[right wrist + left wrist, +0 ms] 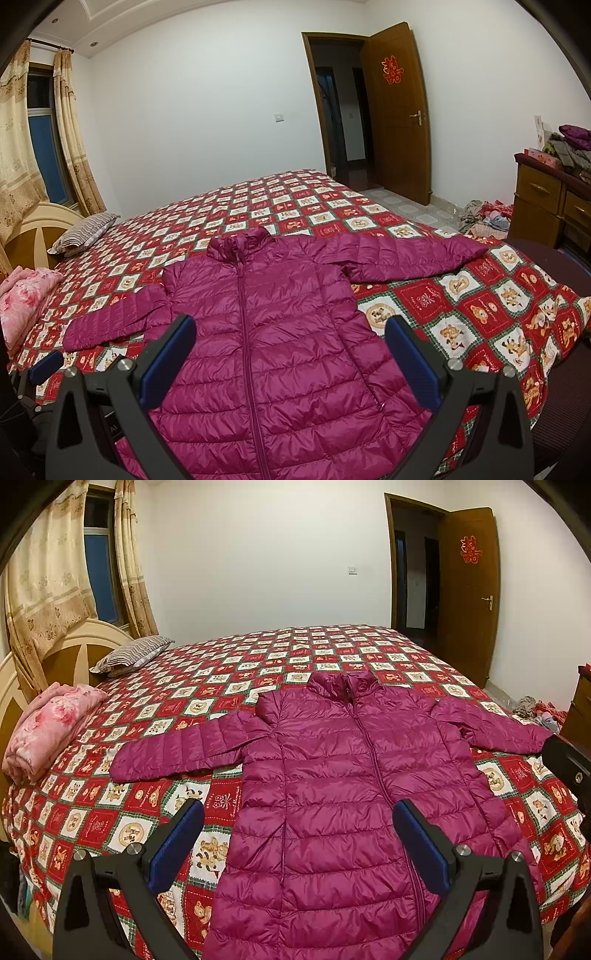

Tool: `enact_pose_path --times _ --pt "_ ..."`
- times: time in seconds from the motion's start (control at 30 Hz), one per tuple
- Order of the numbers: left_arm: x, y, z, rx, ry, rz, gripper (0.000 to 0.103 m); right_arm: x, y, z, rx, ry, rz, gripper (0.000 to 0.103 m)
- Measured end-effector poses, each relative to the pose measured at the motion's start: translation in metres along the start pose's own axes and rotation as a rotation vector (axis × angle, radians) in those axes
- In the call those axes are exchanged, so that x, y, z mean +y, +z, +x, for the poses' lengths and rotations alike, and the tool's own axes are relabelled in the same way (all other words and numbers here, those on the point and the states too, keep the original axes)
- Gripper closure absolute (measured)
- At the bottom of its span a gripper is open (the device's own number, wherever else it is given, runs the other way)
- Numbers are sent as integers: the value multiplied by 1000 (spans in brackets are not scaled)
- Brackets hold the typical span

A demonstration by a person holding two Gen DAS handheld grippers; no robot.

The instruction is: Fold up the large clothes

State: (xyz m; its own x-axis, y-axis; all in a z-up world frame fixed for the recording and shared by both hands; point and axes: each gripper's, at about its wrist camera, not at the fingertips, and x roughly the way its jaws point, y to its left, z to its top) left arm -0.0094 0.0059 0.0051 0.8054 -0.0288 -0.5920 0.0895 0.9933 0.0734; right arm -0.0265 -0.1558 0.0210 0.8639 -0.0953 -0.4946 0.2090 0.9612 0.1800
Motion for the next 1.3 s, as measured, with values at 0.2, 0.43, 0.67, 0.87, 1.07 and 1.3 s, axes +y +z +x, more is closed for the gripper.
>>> enact_pose_path --times 0.2,0.43,0.67,0.87,1.07,1.3 --pt "2 1 1 0 -1 1 1 -2 -2 -2 0 0 0 0" --pt "3 1 1 0 0 -2 1 -2 -1 -3 -1 -1 2 0" --pt "2 1 2 4 -1 -2 1 -3 -2 -2 4 1 3 0" --pt "1 -1 4 23 -1 2 1 -4 -5 4 23 -3 5 0" --pt "-1 7 25 44 2 3 1 -2 0 16 49 -3 9 0" --pt "3 27 29 10 -12 -28 1 -3 16 28 50 -10 15 0"
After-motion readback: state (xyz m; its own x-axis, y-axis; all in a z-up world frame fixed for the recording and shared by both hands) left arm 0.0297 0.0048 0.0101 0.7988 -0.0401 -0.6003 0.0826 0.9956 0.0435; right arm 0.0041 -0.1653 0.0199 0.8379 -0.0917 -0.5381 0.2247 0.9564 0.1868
